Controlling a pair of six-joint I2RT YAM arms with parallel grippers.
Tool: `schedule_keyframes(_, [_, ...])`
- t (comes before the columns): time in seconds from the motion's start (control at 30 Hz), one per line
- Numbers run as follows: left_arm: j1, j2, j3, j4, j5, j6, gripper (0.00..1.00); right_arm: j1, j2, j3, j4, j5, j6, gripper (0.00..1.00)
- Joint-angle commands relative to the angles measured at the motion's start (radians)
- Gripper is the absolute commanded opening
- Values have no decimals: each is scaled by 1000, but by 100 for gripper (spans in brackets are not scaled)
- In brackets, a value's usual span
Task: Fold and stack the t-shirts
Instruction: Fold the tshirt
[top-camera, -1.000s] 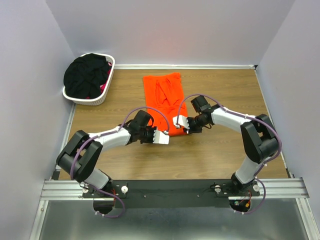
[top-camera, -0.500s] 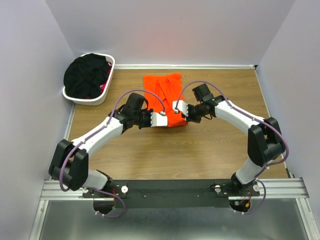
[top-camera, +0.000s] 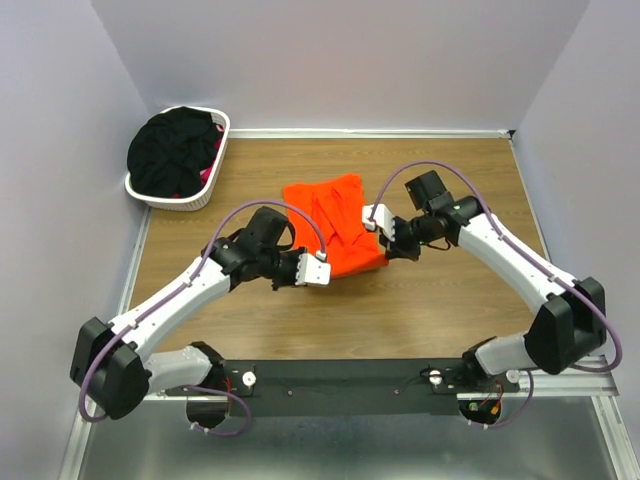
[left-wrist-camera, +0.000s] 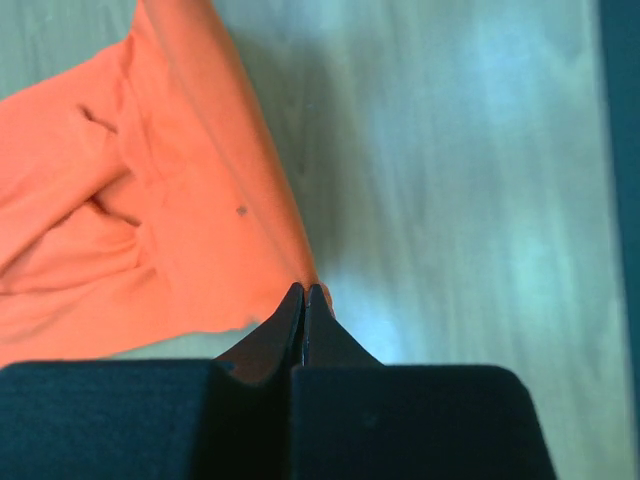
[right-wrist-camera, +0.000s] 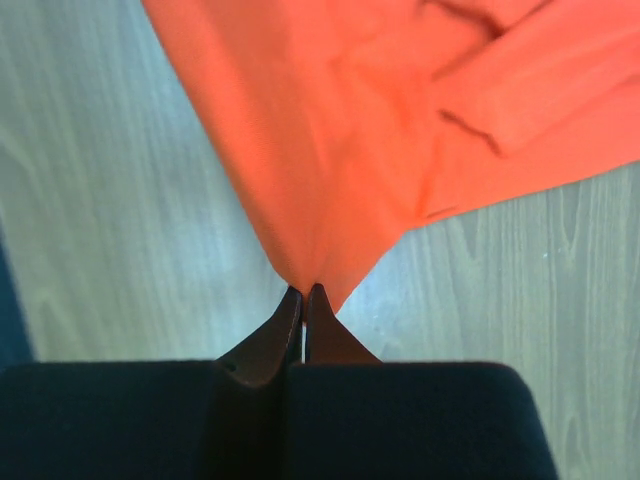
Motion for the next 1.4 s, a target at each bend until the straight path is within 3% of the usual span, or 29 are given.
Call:
schedule_keyframes(0.0, [-1, -30, 73, -110, 73, -53, 0, -1, -22, 54, -88, -35, 80, 0])
schedule_keyframes(0.07, [61, -5, 115, -134, 79, -22, 0, -10, 35, 103, -87, -33, 77, 1])
schedule_keyframes(0.27, [295, 274, 339, -164, 111, 90, 0, -53, 274, 332, -85, -44, 6, 0])
schedule_keyframes(0.5, [372, 686, 596, -90, 68, -26, 0, -85, 628, 582, -82, -49, -3, 1])
schedule_keyframes(0.63, [394, 819, 681, -64, 84, -102, 0, -96, 767, 663, -79, -42, 20, 1])
schedule_keyframes(0.8, [392, 840, 615, -55, 93, -118, 0, -97, 804, 619, -71, -62, 49, 1])
schedule_keyframes(0.97, [377, 794, 457, -20, 84, -140, 0, -97, 764, 504, -59, -96, 83, 2])
schedule_keyframes(1.17, [342, 661, 273, -18, 119, -142, 0, -94, 612, 311, -54, -148, 146, 6])
schedule_keyframes(1.2, [337, 612, 233, -20, 139, -137, 3, -93, 586, 295, -57, -153, 162, 9])
schedule_keyframes(1.27, [337, 561, 212, -52, 163, -94, 10, -97, 520, 278, -70, -171, 224, 26])
schedule_keyframes(1.3, [337, 514, 209, -62, 173, -80, 19, -99, 503, 284, -80, -180, 245, 34])
schedule_keyframes(1.37, [337, 471, 215, -95, 191, -56, 29, -114, 472, 339, -134, -223, 274, 52])
